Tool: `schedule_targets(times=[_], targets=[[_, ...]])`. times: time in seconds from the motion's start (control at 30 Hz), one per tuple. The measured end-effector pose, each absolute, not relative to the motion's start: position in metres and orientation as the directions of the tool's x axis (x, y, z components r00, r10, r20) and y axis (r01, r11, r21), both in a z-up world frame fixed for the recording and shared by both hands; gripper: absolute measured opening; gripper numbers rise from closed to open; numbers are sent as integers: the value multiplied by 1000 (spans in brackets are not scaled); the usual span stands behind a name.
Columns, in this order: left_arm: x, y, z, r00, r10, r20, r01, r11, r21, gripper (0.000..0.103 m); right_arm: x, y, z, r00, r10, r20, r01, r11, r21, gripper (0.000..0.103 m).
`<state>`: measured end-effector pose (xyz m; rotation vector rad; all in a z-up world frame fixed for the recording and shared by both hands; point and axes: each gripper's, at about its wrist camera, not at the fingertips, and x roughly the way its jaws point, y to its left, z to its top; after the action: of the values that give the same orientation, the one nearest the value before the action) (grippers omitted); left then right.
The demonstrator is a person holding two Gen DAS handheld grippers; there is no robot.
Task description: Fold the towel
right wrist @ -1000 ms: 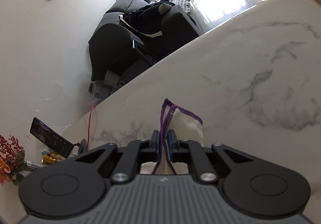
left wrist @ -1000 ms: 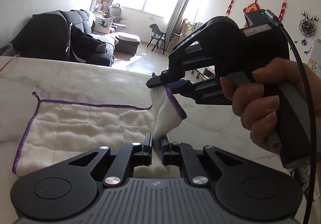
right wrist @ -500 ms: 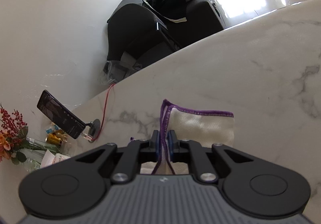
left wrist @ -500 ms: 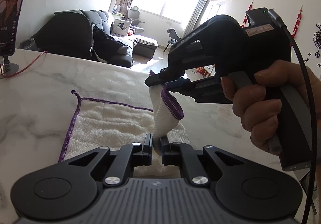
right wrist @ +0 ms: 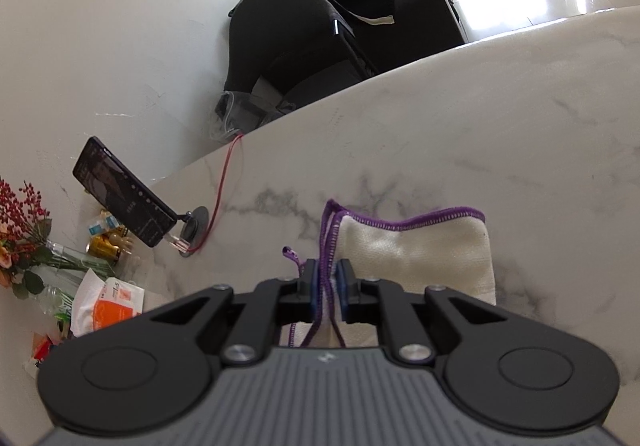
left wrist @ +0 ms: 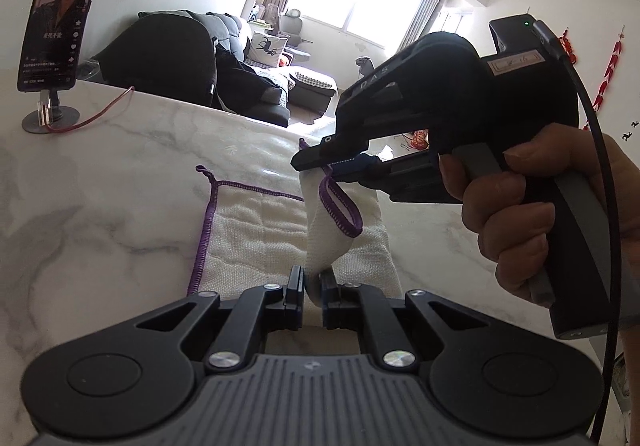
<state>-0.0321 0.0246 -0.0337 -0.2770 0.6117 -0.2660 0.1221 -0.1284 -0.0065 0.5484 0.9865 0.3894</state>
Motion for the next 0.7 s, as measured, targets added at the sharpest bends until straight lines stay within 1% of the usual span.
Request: schedule_targets(times=[0.53, 0.63, 0.7], targets=[[-50, 47, -40, 777, -307, -550, 106, 925, -366, 9, 131, -80, -21, 450, 541, -711, -98, 821, 562, 14], [-47, 53, -41, 775, -306, -553, 101, 924, -369, 9, 131, -75, -22, 442, 542, -715, -104, 822, 559, 15], [-48, 54, -40, 771, -307, -557, 97, 923, -373, 13, 131, -72, -23, 437, 542, -718, -110, 824, 555, 15]])
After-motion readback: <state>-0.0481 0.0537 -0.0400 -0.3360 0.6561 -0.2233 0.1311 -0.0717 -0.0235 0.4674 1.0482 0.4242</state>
